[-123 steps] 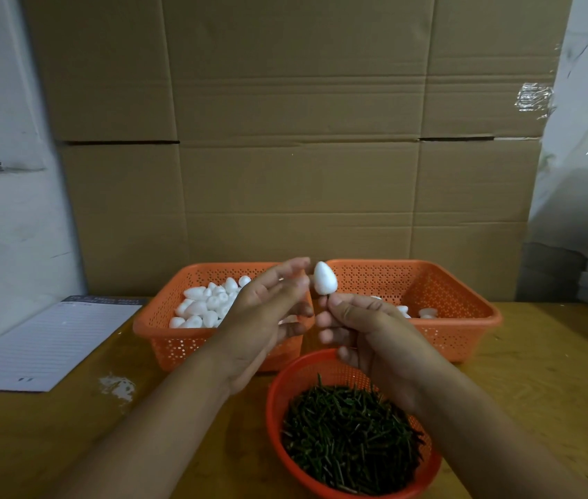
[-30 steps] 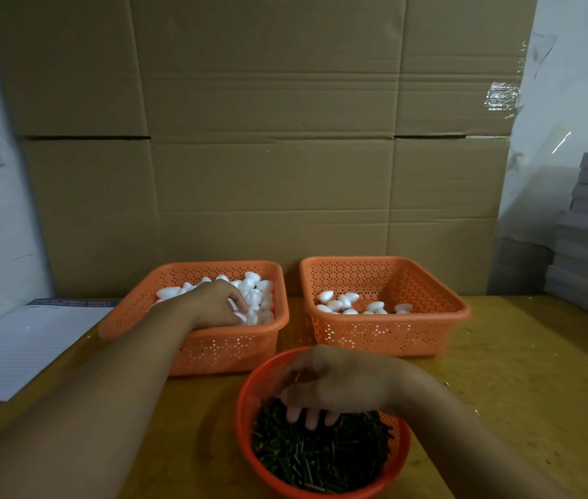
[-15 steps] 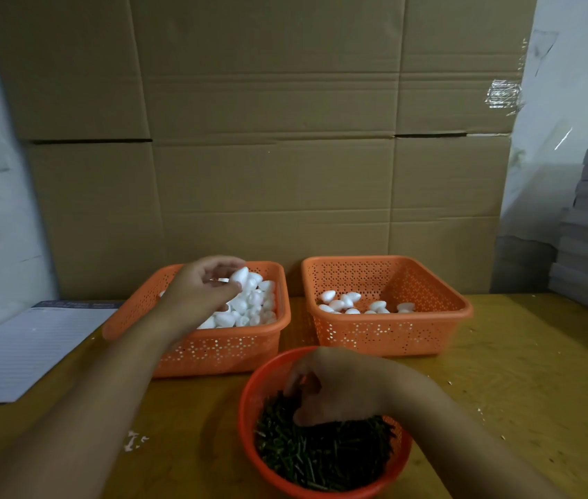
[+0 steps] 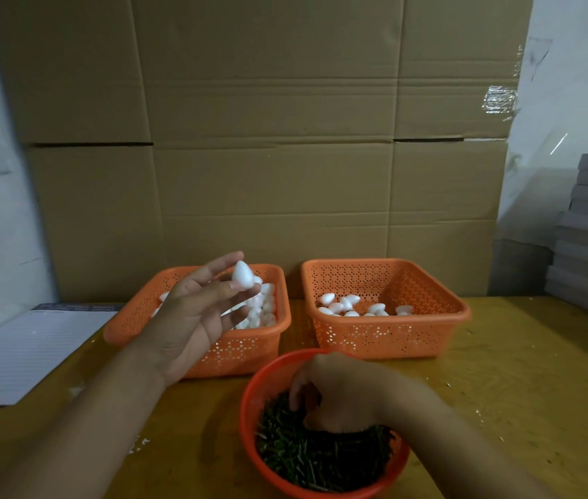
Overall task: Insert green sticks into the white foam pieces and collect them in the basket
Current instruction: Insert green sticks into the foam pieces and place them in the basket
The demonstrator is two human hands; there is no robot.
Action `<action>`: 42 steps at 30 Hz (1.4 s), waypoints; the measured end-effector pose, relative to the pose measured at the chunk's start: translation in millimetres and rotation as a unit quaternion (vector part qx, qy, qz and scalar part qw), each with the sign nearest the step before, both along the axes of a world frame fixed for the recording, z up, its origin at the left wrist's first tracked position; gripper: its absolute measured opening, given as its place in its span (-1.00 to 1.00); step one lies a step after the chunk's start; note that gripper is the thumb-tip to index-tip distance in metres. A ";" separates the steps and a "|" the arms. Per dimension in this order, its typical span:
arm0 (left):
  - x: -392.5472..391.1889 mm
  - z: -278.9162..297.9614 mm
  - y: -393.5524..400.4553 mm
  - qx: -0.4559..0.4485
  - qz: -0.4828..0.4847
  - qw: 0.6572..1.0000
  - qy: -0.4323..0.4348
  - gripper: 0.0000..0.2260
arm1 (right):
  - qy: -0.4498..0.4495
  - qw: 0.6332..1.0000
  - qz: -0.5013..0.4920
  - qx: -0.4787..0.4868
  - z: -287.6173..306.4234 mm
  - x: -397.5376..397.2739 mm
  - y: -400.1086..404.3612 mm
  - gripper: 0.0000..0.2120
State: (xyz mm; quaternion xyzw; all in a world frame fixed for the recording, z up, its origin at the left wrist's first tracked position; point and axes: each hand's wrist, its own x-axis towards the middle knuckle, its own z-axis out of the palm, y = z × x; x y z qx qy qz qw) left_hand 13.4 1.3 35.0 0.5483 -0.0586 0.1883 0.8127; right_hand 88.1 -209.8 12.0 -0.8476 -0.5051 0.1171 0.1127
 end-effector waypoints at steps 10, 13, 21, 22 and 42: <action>0.6 -1.1 -6.3 -0.032 -0.046 0.998 -0.003 -0.71 | 0.004 1.000 -0.001 0.009 -0.6 -0.3 0.2 -0.72; 1.9 -3.0 -7.6 -0.039 -0.055 0.998 -0.006 -0.71 | 0.002 1.000 0.002 0.027 -0.4 0.3 -0.4 -0.76; 2.4 -4.4 -11.1 -0.057 -0.065 0.996 -0.001 -0.62 | -0.007 0.995 -0.003 0.098 2.4 3.3 -1.4 -0.81; 1.7 -4.4 -11.6 -0.055 -0.066 0.996 0.001 -0.59 | -0.011 0.993 -0.008 0.116 3.1 3.3 -0.9 -0.82; -0.9 -3.7 -24.4 -0.054 -0.051 0.997 0.025 -0.81 | 0.085 0.981 -0.054 0.167 8.6 -0.8 -1.4 -0.80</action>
